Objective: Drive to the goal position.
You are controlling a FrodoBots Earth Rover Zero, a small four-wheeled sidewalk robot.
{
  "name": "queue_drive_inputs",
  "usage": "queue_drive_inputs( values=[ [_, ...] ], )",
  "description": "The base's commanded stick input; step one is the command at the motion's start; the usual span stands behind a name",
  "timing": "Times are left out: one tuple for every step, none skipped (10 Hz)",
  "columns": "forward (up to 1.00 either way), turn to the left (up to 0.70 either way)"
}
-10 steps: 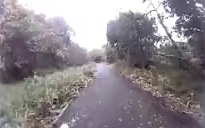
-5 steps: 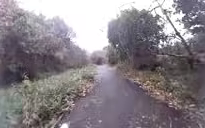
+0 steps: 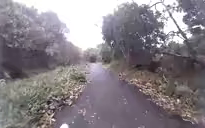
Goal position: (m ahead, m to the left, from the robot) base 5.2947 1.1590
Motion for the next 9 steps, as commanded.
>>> queue_drive_inputs(
  values=[
    [1.0,0.0],
    [1.0,0.0],
    [1.0,0.0],
    [1.0,0.0],
    [1.0,0.0],
    [1.0,0.0],
    [1.0,0.0],
    [1.0,0.0],
    [1.0,0.0]
  ],
)
